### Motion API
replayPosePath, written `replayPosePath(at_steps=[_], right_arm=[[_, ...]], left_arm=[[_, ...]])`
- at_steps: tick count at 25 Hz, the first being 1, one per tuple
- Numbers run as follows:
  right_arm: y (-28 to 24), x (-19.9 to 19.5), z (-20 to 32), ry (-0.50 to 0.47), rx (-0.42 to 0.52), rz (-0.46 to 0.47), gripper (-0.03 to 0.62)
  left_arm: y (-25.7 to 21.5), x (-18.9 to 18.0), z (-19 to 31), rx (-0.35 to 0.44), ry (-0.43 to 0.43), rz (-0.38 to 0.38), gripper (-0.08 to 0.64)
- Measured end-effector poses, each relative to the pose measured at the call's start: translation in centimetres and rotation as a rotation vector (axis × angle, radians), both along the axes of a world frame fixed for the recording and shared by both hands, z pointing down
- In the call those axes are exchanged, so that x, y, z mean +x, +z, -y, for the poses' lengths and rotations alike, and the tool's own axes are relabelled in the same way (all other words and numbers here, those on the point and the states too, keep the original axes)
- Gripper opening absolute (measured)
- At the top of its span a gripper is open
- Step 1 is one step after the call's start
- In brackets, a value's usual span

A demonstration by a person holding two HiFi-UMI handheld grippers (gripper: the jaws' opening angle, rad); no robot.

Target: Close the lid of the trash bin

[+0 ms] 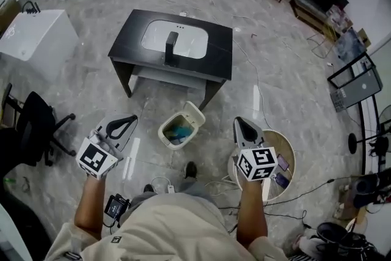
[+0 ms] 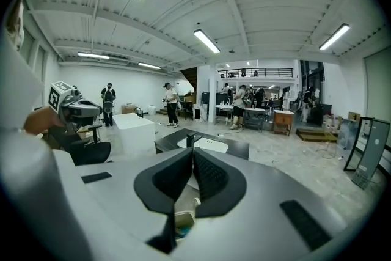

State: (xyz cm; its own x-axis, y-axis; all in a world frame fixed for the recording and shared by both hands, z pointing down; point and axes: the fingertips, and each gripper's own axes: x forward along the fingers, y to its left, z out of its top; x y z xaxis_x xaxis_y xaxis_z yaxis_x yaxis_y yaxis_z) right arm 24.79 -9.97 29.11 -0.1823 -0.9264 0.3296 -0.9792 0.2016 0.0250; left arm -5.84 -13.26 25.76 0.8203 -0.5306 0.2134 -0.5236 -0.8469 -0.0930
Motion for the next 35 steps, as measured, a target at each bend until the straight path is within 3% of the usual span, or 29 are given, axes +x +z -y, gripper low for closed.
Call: replayPosePath(at_steps=[6, 13, 18, 21, 25, 35], right_arm=[[2.7, 2.8, 4.5, -0.065, -0.061, 0.005, 0.026], [8.4, 4.0, 8.4, -0.1, -0.148, 0.032, 0.026], [13.4, 4.1, 10.9, -0.12, -0.203, 0.056, 0.026], [16.7, 4.1, 12.6, -0.131, -0.236, 0.071, 0.026], [20.7, 4.1, 14.2, -0.144, -0.278, 0.087, 0.028], [30.8, 4.5, 16.9, -0.153, -0.398, 0.14, 0.028]], left_arm=[[1.1, 2.8, 1.5, -0.045, -0.044, 0.023, 0.015], [4.3, 3.4, 3.2, -0.117, -0.088, 0.065, 0.015], [7.3, 4.0, 4.3, -0.169, -0.101, 0.098, 0.015], [9.0, 4.5, 5.3, -0.161, -0.093, 0.11, 0.015], [11.9, 4.8, 5.6, -0.239, -0.109, 0.13, 0.015], [18.5, 5.5, 5.6, -0.326, -0.112, 0.158, 0.015]])
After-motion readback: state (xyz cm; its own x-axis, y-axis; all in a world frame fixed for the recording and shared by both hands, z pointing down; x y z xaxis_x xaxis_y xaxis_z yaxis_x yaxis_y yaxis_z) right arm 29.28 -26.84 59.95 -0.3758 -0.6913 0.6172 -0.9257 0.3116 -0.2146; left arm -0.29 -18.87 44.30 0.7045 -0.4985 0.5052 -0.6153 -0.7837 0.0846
